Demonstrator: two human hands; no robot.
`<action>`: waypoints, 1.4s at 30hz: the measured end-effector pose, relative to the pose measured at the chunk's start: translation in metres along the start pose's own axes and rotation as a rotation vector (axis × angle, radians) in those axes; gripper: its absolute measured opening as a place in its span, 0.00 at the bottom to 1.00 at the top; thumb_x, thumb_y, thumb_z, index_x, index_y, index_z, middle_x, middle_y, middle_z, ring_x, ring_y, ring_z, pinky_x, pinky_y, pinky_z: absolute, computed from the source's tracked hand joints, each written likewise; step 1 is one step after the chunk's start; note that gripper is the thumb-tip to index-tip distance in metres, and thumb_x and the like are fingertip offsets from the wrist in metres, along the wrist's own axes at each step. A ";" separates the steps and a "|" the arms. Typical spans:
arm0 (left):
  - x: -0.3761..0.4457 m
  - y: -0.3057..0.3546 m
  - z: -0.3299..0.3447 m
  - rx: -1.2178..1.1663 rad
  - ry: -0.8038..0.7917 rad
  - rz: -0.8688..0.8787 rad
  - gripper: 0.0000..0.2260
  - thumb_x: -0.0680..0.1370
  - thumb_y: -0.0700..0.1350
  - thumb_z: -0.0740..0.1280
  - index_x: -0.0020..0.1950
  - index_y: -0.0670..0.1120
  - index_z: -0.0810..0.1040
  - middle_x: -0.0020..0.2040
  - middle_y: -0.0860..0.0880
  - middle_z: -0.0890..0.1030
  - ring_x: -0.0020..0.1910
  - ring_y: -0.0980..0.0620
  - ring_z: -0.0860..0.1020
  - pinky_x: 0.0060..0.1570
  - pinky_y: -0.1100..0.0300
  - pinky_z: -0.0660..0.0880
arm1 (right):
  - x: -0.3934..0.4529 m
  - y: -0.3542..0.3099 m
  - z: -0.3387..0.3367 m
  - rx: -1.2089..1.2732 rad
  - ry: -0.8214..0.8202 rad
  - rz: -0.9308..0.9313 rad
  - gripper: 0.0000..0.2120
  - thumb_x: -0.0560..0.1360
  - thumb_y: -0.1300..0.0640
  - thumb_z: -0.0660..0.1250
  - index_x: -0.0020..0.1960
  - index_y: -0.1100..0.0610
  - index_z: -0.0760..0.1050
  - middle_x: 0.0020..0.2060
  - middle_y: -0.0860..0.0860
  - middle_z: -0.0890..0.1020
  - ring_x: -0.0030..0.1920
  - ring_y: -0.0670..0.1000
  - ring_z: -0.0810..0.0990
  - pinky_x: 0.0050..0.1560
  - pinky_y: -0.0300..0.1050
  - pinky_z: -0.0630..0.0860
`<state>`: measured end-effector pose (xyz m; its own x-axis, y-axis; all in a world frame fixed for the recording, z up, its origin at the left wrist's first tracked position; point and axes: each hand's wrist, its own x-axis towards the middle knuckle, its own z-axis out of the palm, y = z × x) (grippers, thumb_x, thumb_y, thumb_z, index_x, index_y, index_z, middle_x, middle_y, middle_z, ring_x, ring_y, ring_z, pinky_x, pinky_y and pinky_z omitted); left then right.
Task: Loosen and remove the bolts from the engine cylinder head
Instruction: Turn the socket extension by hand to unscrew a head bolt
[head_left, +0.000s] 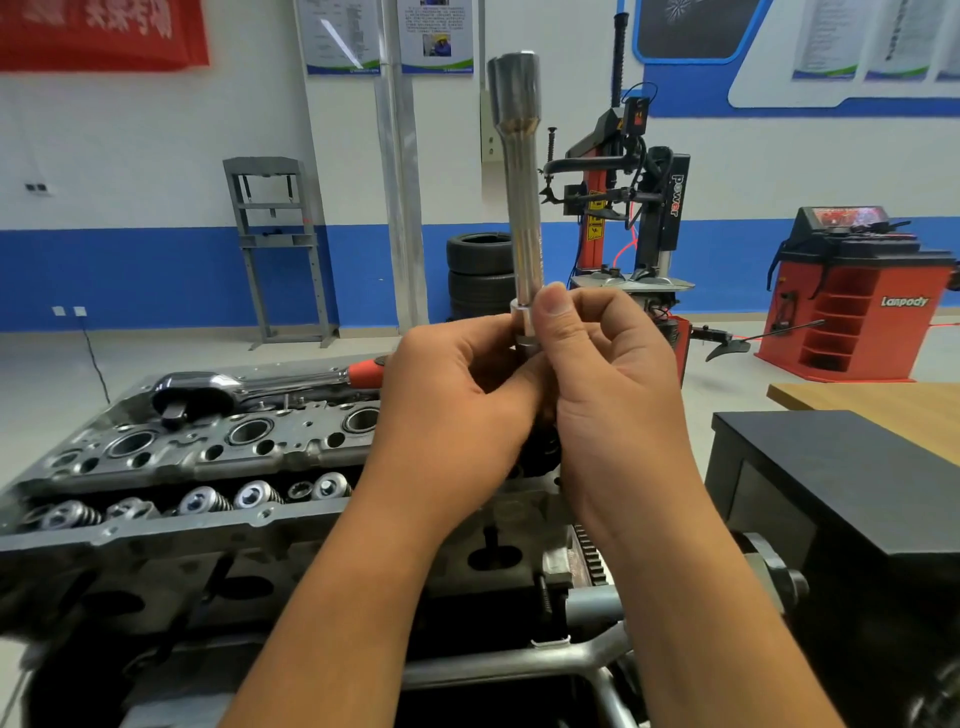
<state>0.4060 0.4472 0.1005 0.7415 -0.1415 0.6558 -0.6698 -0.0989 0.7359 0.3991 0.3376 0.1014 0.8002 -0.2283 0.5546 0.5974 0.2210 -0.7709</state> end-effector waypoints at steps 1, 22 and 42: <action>0.000 0.000 0.000 -0.002 -0.029 -0.006 0.09 0.83 0.42 0.70 0.57 0.55 0.86 0.49 0.55 0.88 0.51 0.54 0.87 0.50 0.50 0.86 | 0.000 0.001 0.000 0.002 0.007 0.003 0.15 0.75 0.44 0.70 0.48 0.56 0.79 0.39 0.53 0.84 0.42 0.53 0.84 0.47 0.60 0.84; 0.003 -0.002 -0.001 0.013 -0.032 -0.061 0.07 0.82 0.44 0.70 0.59 0.51 0.85 0.50 0.54 0.88 0.50 0.54 0.87 0.50 0.49 0.85 | 0.000 0.001 -0.001 0.074 0.013 0.043 0.09 0.78 0.49 0.73 0.48 0.54 0.80 0.43 0.58 0.85 0.45 0.57 0.87 0.38 0.46 0.83; 0.003 -0.001 -0.002 0.010 -0.038 -0.033 0.09 0.82 0.43 0.70 0.57 0.55 0.86 0.47 0.56 0.88 0.49 0.56 0.87 0.48 0.55 0.86 | 0.000 0.002 0.000 -0.019 -0.011 0.012 0.11 0.79 0.47 0.69 0.48 0.54 0.77 0.45 0.59 0.85 0.46 0.60 0.87 0.48 0.61 0.84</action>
<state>0.4090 0.4489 0.1014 0.7613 -0.1754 0.6242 -0.6455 -0.1141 0.7552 0.3999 0.3380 0.1000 0.8080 -0.2156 0.5483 0.5865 0.2053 -0.7835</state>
